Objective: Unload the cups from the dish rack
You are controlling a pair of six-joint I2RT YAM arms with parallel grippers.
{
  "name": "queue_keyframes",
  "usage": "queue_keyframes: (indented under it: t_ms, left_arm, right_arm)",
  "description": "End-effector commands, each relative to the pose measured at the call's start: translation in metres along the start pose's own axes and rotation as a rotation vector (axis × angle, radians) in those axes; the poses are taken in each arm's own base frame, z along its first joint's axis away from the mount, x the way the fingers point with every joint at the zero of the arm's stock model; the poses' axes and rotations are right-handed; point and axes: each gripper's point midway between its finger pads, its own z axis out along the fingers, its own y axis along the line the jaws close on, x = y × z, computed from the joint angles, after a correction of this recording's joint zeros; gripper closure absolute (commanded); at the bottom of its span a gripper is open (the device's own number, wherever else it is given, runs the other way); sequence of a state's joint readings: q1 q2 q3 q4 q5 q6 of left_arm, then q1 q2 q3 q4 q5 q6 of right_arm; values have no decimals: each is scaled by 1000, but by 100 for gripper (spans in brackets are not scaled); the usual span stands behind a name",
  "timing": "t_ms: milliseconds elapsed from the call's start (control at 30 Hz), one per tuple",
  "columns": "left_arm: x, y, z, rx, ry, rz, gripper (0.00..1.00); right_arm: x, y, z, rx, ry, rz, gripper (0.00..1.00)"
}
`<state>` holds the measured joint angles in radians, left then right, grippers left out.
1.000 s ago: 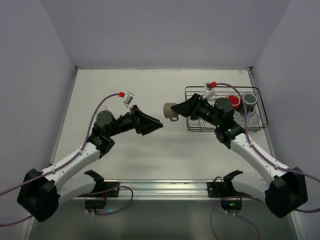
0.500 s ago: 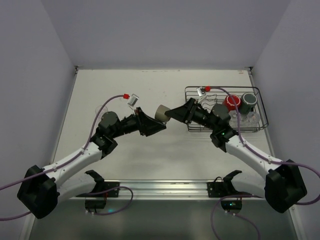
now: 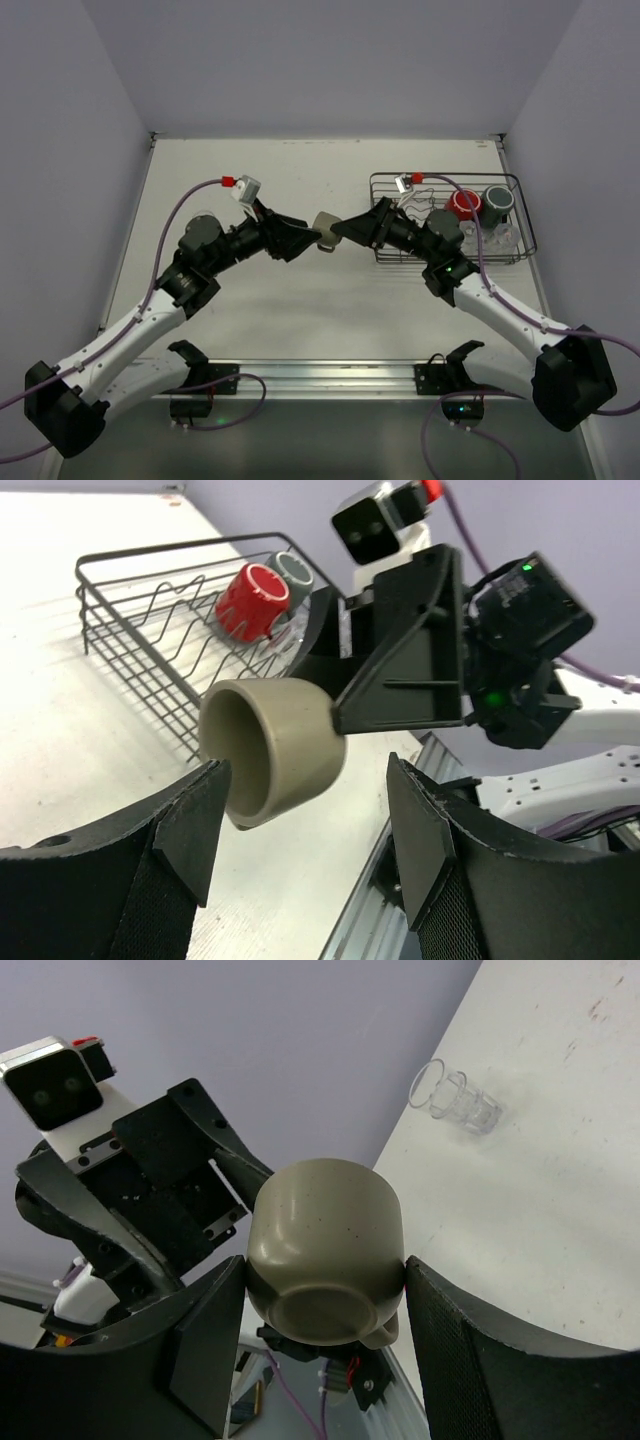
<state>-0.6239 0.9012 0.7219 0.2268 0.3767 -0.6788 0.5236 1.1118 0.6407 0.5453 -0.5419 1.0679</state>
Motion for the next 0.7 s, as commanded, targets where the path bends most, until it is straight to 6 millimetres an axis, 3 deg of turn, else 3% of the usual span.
queue_keyframes:
  t_ms: [0,133,300,500,533,567,600,667]
  left_arm:
    - [-5,12,7,-55,6,50,30]
    - [2,13,12,-42,33,35,30]
    - [11,-6,17,90,69,-13,36]
    - [9,-20,19,173,64,-27,72]
    - [9,-20,19,171,65,-26,85]
    - [8,-17,19,151,56,-28,91]
    - [6,-15,19,136,48,-16,100]
    - [4,1,17,30,43,-13,100]
  right_arm:
    - [-7,28,-4,-82,-25,-70,63]
    - [-7,31,-5,-92,-23,-77,63]
    - [-6,23,1,-84,-11,-66,63]
    - [-1,17,7,-102,19,-26,62]
    - [1,15,8,-104,27,-17,62]
    - [1,16,8,-114,27,-14,60]
    - [2,16,9,-117,30,-14,57]
    - [3,17,7,-121,36,-18,39]
